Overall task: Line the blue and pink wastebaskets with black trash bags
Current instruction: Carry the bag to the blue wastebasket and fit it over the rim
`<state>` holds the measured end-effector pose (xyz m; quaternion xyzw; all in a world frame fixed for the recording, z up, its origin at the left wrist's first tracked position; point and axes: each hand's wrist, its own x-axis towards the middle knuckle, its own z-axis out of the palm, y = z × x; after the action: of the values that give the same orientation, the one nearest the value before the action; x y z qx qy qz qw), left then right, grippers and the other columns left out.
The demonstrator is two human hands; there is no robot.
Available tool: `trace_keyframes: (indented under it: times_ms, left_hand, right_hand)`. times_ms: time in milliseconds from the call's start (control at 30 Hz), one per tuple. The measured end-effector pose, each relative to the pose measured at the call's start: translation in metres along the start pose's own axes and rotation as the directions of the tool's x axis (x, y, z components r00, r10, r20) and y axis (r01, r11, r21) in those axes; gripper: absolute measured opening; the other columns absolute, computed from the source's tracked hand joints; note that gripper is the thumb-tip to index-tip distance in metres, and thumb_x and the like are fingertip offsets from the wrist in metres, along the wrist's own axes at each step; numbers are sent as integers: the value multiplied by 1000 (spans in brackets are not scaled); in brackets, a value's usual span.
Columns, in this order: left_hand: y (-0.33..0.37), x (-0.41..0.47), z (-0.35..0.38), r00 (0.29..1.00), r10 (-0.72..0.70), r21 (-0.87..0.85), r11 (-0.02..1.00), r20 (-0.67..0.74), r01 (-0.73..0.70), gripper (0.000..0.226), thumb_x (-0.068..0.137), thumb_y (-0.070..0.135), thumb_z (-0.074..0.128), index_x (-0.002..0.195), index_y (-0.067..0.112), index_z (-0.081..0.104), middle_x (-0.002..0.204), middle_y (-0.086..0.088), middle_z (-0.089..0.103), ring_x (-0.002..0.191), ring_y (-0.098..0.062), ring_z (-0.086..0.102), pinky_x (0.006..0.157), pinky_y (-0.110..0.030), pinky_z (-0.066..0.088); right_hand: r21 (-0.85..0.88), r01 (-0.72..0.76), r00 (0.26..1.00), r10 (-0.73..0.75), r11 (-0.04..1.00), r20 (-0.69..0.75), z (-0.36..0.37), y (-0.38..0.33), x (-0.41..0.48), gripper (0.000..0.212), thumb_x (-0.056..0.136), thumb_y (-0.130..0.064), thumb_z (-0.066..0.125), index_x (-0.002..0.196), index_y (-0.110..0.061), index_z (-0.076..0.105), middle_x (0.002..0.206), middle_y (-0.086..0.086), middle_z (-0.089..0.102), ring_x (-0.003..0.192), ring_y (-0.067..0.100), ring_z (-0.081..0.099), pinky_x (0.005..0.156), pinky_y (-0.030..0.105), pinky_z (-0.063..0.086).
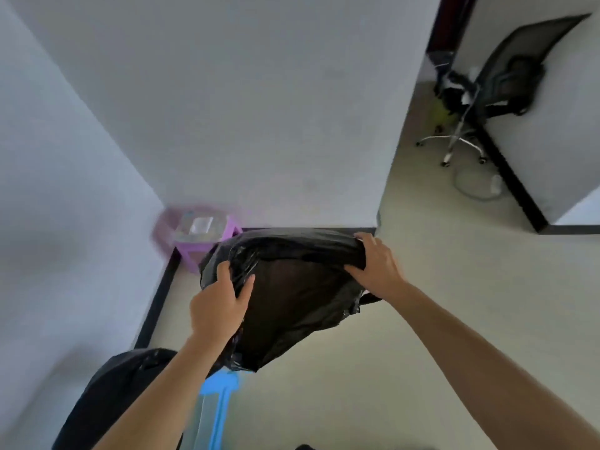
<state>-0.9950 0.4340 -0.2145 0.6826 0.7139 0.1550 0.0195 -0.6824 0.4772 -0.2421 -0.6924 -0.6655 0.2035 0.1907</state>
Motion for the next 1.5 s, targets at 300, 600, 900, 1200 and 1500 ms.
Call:
trace_keyframes:
  times_ms: [300, 600, 900, 1200, 1500]
  left_hand:
    - [396, 32, 113, 867, 438, -63, 898, 239, -436, 40, 91, 10, 47, 129, 19, 51, 119, -6, 54, 83, -24, 59, 62, -34, 41]
    - [738, 2, 168, 586, 809, -242, 580, 55, -778, 26, 89, 31, 49, 112, 20, 50, 95, -3, 65, 80, -25, 59, 59, -30, 38]
    - [996, 30, 265, 306, 952, -264, 298, 14, -917, 19, 94, 26, 55, 99, 14, 69, 94, -5, 61, 84, -25, 56, 60, -31, 39]
    - [1262, 16, 315, 27, 994, -241, 51, 102, -969, 46, 89, 0, 42, 130, 16, 51, 119, -9, 60, 107, -27, 54, 87, -38, 46]
    - [1509, -49, 383, -35, 984, -221, 4, 175, -975, 26, 80, 1, 46, 103, 12, 47, 104, -9, 56, 90, -24, 48, 80, -36, 43]
  right_hand:
    - [-139, -390, 905, 352, 910, -237, -208, 322, -130, 53, 89, -26, 56, 138, -28, 38, 116, 4, 57, 90, 31, 63, 70, 38, 52]
    - [-180, -690, 666, 519, 701, -535, -362, 526, -221, 50, 96, -61, 29, 118, -28, 60, 103, 1, 61, 79, 27, 64, 63, 32, 40]
    - [-95, -837, 492, 666, 538, -561, -486, 705, -198, 43, 98, -52, 32, 89, -24, 63, 85, -3, 59, 78, 26, 63, 61, 31, 36]
    - [-49, -934, 307, 721, 355, -621, -584, 865, -243, 54, 85, -74, 26, 91, -35, 63, 83, -10, 61, 74, 18, 63, 59, 29, 36]
    - [-97, -948, 318, 874, 304, -366, -679, 1084, -279, 51, 72, -59, 59, 116, -35, 53, 104, -8, 61, 93, 20, 66, 66, 30, 40]
